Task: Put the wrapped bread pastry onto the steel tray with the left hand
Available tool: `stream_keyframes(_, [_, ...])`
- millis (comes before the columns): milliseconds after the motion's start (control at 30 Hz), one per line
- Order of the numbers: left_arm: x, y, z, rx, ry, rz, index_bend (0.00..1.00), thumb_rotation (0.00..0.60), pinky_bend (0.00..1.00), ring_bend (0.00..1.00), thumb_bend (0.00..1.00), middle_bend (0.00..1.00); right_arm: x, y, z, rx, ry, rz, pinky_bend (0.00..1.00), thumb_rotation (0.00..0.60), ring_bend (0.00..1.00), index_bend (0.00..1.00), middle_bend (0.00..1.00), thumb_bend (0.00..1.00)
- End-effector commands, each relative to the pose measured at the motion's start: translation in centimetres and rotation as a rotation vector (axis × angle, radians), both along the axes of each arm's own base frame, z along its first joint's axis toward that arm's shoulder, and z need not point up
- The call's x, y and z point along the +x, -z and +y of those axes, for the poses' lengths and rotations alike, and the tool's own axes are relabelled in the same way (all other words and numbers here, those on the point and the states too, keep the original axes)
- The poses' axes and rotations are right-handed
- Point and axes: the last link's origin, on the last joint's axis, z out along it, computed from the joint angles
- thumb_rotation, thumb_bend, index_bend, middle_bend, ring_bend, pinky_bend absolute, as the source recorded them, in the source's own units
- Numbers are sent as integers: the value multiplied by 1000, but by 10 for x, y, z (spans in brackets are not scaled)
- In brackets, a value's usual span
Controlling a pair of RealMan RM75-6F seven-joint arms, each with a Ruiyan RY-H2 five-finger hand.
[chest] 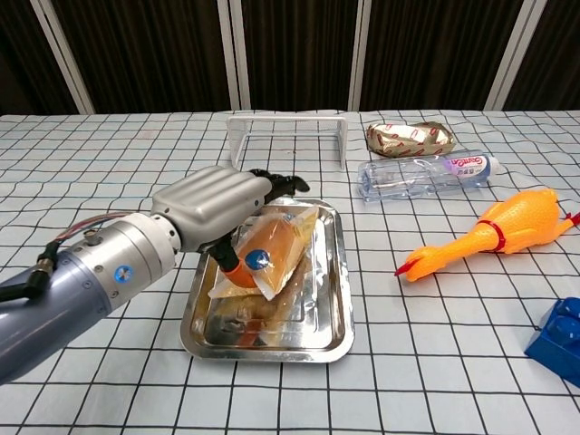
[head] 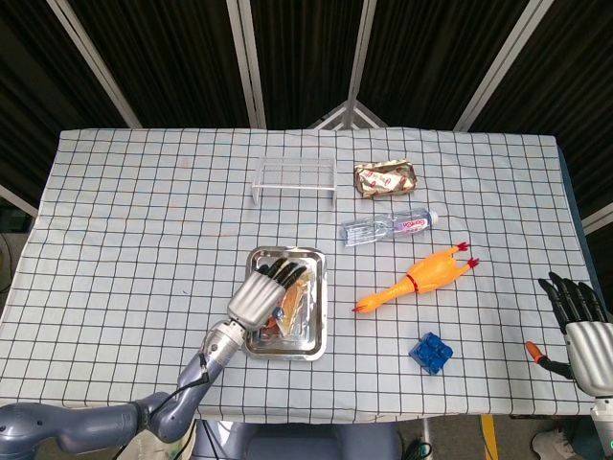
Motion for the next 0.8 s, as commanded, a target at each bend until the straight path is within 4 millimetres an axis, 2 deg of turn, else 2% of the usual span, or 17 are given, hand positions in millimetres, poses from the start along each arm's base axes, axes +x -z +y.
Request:
stream_keyframes(33, [-2, -14, -5, -45, -6, -38, 0, 600, 174, 0, 0, 0, 2, 1, 2, -2, -4, 4, 0, 600, 0, 0, 0, 299])
stream_keyframes(133, [-8, -33, -14, -29, 33, -17, 0, 600, 142, 0, 0, 0, 3, 3, 3, -6, -3, 9, 0, 600, 0, 0, 0, 300])
stream_keyframes(233, [-22, -59, -29, 0, 42, 19, 0, 600, 112, 0, 0, 0, 3, 4, 4, -7, 0, 14, 0, 600, 0, 0, 0, 300])
stream_keyframes(300, [-49, -89, -50, 57, 20, 77, 0, 600, 90, 0, 0, 0, 3, 5, 4, -8, 4, 20, 0, 600, 0, 0, 0, 300])
stream_keyframes(367, [-72, -108, -63, 106, -5, 122, 0, 600, 61, 0, 0, 0, 3, 6, 4, -10, 7, 22, 0, 600, 0, 0, 0, 300])
stream_keyframes(433, [-110, -133, -82, 203, -61, 191, 0, 600, 34, 0, 0, 0, 2, 6, 5, -14, 11, 25, 0, 600, 0, 0, 0, 300])
stream_keyframes(467, [-150, -153, -100, 286, -177, 227, 0, 600, 27, 0, 0, 0, 3, 6, 6, -21, 13, 27, 0, 600, 0, 0, 0, 300])
stream_keyframes(500, [-167, -161, -108, 320, -230, 211, 0, 600, 24, 0, 0, 0, 4, 7, 7, -24, 14, 29, 0, 600, 0, 0, 0, 300])
stream_keyframes(600, [-197, -173, -114, 379, -338, 184, 0, 600, 8, 0, 0, 0, 5, 9, 9, -26, 14, 37, 0, 600, 0, 0, 0, 299])
stream_keyframes(700, [-209, -189, -104, 449, -355, 173, 0, 600, 0, 0, 0, 0, 8, 14, 10, -19, 7, 48, 0, 600, 0, 0, 0, 299])
stream_keyframes(800, [-213, -189, -100, 432, -360, 159, 0, 600, 0, 0, 0, 0, 10, 19, 8, -13, 7, 65, 0, 600, 0, 0, 0, 300])
